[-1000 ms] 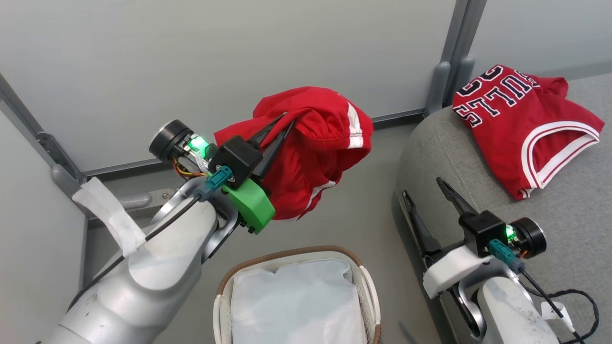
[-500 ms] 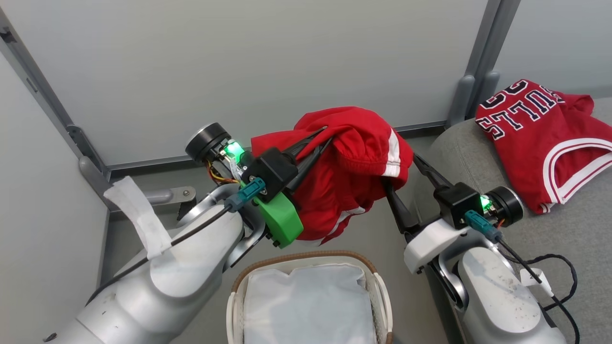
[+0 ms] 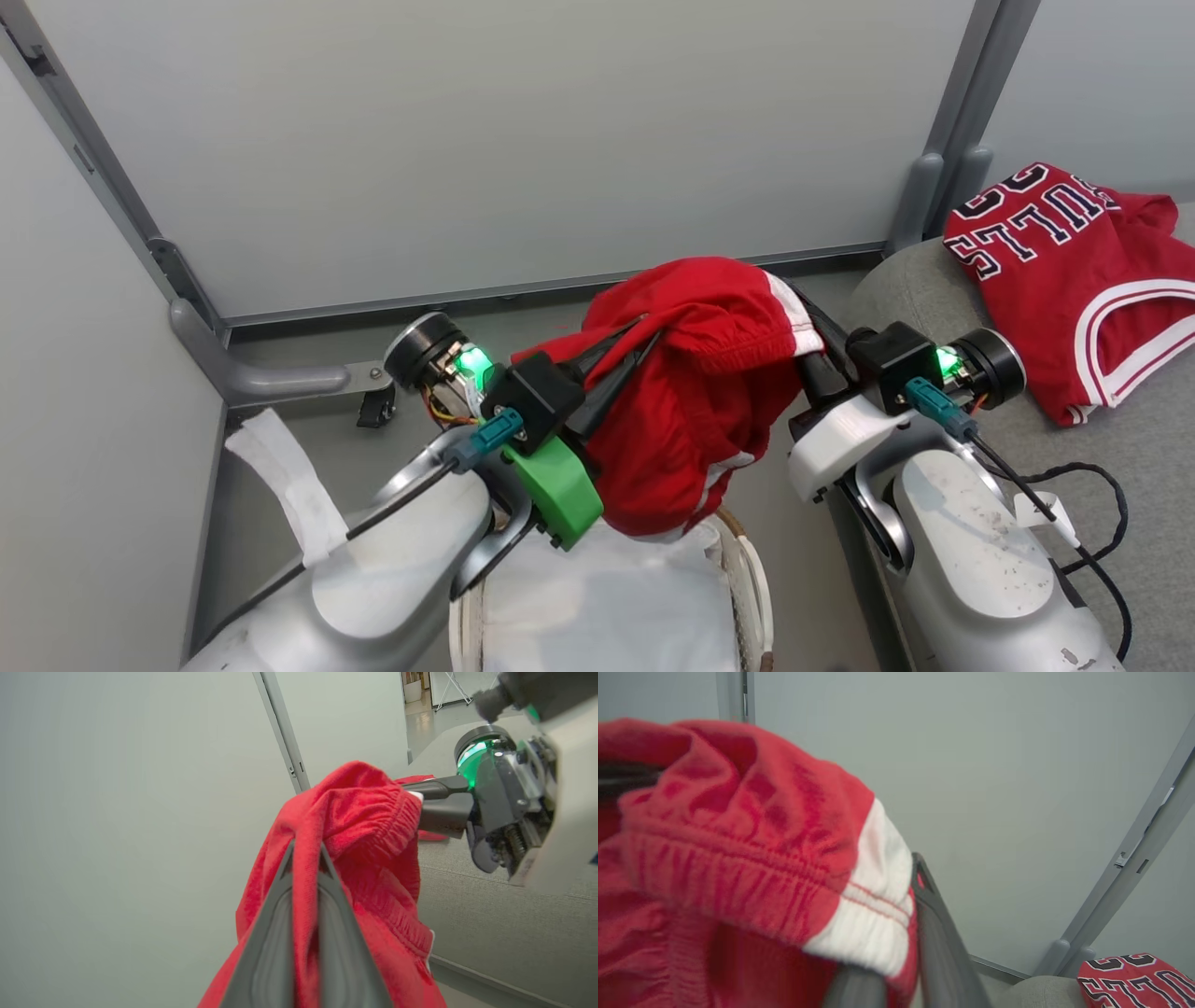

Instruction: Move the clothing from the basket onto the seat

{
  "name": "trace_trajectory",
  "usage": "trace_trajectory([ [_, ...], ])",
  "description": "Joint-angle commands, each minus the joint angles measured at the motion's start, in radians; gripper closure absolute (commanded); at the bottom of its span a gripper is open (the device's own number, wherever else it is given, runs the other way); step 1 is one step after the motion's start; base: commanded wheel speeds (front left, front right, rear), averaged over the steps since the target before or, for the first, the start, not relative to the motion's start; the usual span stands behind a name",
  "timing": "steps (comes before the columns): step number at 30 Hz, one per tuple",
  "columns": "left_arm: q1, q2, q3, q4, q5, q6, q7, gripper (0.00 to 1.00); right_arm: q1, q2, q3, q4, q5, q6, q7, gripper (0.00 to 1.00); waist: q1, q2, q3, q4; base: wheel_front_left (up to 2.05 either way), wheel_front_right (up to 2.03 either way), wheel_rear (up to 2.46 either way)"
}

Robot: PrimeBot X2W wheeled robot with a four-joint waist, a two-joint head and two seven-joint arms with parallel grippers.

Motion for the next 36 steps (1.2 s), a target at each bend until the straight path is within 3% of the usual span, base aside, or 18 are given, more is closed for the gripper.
trace_trajectory([
  [1, 0.022, -0.004, 0.005, 0.001, -0.008, 0.010, -0.007, 1.00, -0.009, -0.004, -0.005, 0.005, -0.008, -0.001, 0.000, 1.00, 0.0001, 0.0000, 0.000, -0.002, 0.00, 0.00, 0.00],
  [7, 0.072, -0.018, 0.022, 0.024, -0.027, 0.019, -0.017, 1.00, -0.015, -0.004, -0.015, 0.010, -0.022, -0.001, 0.000, 1.00, 0.0001, 0.0000, 0.006, -0.013, 0.00, 0.00, 0.00],
  [8, 0.079, -0.021, 0.028, 0.027, -0.029, 0.020, -0.019, 0.93, -0.018, -0.004, -0.018, 0.009, -0.023, -0.001, 0.000, 1.00, 0.0001, 0.0000, 0.008, -0.016, 0.00, 0.00, 0.00],
  [10, 0.095, -0.026, 0.043, 0.031, -0.037, 0.026, -0.022, 0.64, -0.023, -0.004, -0.025, 0.003, -0.029, -0.001, 0.000, 1.00, 0.0001, 0.0000, 0.013, -0.022, 0.00, 0.00, 0.00],
  [12, 0.115, -0.033, 0.068, 0.028, -0.045, 0.034, -0.022, 0.00, -0.028, -0.004, -0.036, -0.002, -0.035, -0.001, 0.000, 1.00, 0.0001, 0.0000, 0.017, -0.030, 0.00, 0.00, 0.00],
  [21, 0.247, -0.066, 0.185, 0.025, -0.046, 0.029, -0.022, 0.00, -0.042, -0.004, -0.086, -0.026, -0.089, -0.001, 0.000, 1.00, 0.0001, 0.0000, 0.033, -0.097, 0.00, 0.00, 0.00],
  [36, 0.375, -0.128, 0.368, 0.091, 0.036, -0.001, -0.022, 0.00, -0.025, -0.003, -0.163, -0.059, -0.143, -0.001, 0.000, 1.00, 0.0001, 0.0000, 0.098, -0.309, 0.00, 0.00, 0.00],
])
